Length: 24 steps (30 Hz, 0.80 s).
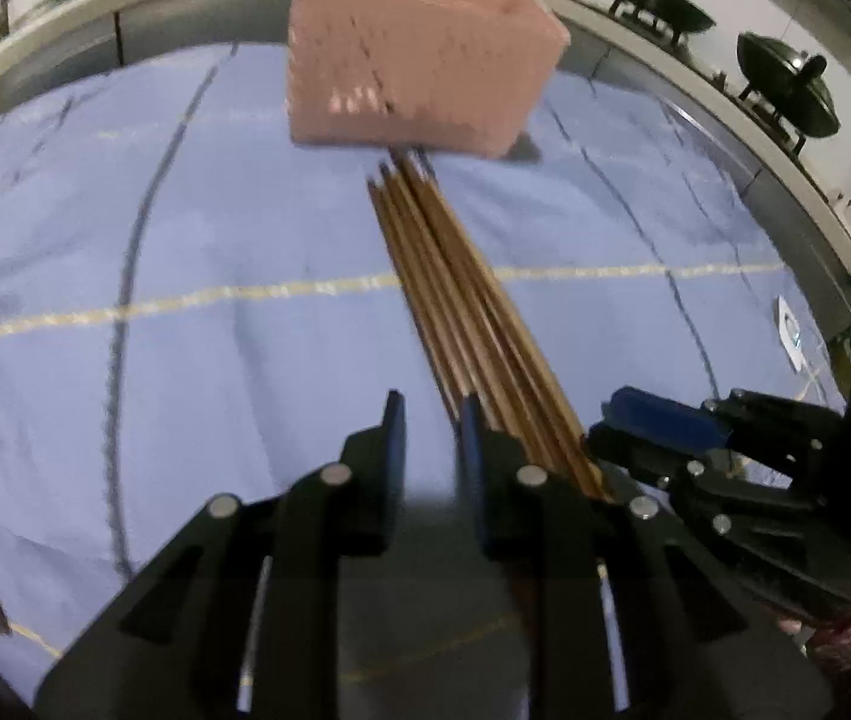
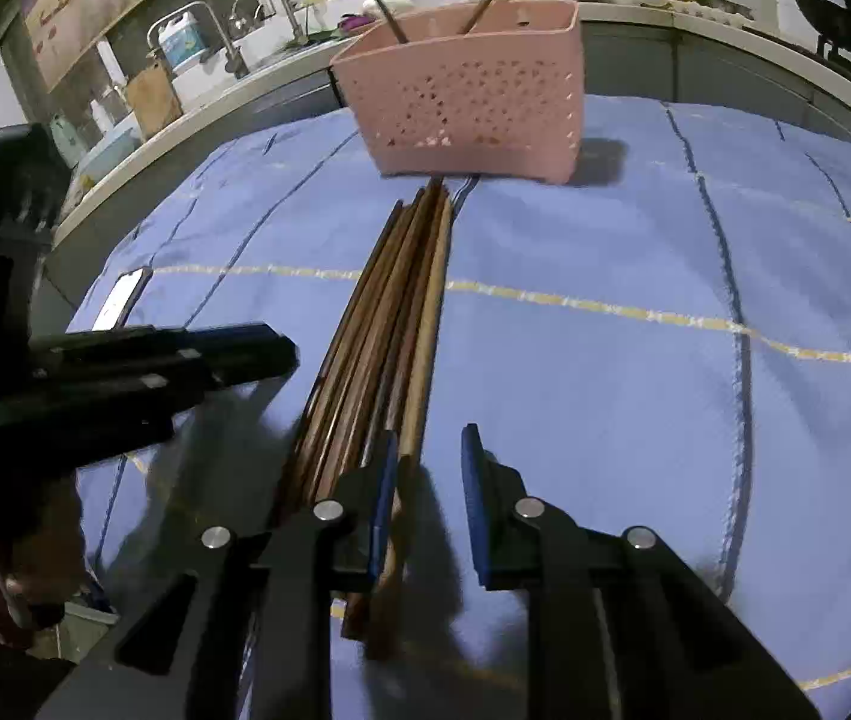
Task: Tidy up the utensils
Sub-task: 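Bring both open grippers back to the chopstick bundle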
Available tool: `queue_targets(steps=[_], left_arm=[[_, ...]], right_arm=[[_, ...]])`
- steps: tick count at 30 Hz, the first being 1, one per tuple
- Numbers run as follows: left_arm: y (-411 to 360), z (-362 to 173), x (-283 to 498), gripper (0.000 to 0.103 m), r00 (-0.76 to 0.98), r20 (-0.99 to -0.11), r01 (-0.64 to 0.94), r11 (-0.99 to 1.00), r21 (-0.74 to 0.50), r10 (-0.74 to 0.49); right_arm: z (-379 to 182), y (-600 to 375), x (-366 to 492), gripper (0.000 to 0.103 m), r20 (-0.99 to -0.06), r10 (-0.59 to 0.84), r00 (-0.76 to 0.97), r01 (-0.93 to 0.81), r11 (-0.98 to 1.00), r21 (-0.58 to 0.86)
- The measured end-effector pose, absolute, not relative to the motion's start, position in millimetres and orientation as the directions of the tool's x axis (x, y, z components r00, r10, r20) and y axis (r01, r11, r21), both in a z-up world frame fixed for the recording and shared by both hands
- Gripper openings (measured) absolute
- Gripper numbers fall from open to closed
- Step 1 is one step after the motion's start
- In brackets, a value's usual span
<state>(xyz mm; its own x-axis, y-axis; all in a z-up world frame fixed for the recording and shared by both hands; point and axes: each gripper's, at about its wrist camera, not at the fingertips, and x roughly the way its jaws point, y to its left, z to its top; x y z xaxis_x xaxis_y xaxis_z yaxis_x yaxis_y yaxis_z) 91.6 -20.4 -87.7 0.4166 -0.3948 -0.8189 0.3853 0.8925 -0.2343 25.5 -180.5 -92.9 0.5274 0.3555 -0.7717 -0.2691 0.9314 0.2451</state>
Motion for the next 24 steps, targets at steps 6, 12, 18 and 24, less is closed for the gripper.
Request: queue_targets(steps=[6,12,18,24], left_arm=[[-28,-96,89,0.019,0.428,-0.825,0.386,0.9,-0.201,-0.368],[-32,-96,94,0.019,0.455,-0.827,0.365,0.916,-0.167,-0.331],[-38,-95,102,0.019,0.484,-0.815,0.355,0.923,-0.15,-0.318],[-30,-95,104,0.019,0.489,-0.818,0.328,0.933,-0.148,-0.302]], right_arm=[[-96,-179,20,0.022,-0.77,0.269,0.578,-0.262,0.955,0.137],[-95,-181,17,0.022,-0.758,0.211,0.617,-0.23,0.97,0.082],[-96,-175,17,0.022,-0.753,0.228,0.617,-0.238,0.966,0.098],[-102,-165,16,0.022,-0.758,0.183,0.626,-0.249,0.968,0.027]])
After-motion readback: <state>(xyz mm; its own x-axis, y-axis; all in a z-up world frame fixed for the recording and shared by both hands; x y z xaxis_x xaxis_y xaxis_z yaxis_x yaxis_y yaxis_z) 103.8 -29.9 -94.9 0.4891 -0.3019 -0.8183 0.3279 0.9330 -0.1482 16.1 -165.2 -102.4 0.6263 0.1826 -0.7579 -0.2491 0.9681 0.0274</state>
